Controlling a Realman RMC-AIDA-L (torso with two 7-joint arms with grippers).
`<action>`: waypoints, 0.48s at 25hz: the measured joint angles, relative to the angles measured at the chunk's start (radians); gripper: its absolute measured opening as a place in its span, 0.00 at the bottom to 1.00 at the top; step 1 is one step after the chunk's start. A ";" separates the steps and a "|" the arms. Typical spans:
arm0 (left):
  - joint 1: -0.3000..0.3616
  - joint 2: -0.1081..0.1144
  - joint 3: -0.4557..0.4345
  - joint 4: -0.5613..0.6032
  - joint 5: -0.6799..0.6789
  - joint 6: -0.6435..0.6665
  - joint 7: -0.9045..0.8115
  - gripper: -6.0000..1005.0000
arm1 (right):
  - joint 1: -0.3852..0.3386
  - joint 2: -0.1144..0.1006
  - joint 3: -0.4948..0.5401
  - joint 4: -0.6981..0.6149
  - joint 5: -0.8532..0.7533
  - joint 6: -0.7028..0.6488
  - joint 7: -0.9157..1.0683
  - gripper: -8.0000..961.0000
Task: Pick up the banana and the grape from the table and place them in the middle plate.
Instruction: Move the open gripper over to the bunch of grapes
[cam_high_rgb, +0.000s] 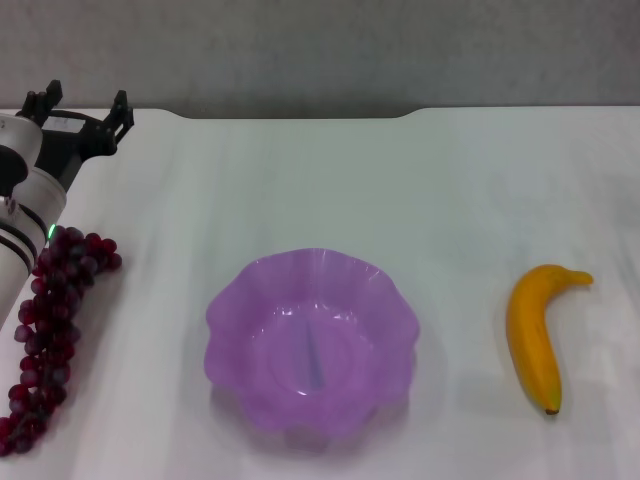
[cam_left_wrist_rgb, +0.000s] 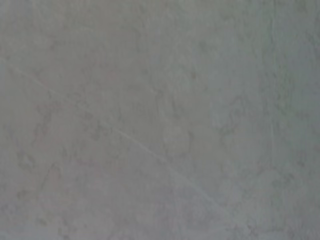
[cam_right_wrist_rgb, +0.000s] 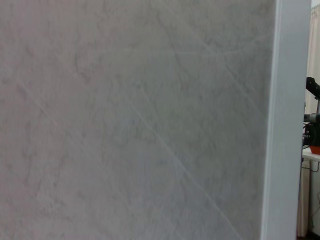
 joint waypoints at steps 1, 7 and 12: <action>0.000 0.000 0.000 0.000 0.000 0.000 0.002 0.84 | 0.000 0.000 0.000 0.000 0.000 0.000 0.000 0.92; -0.003 0.001 0.000 -0.004 0.000 0.000 0.000 0.84 | 0.002 0.002 0.000 -0.001 0.000 -0.007 0.001 0.92; -0.003 0.001 0.000 -0.005 0.000 0.000 -0.001 0.84 | 0.002 0.002 0.000 -0.001 0.000 -0.008 0.002 0.92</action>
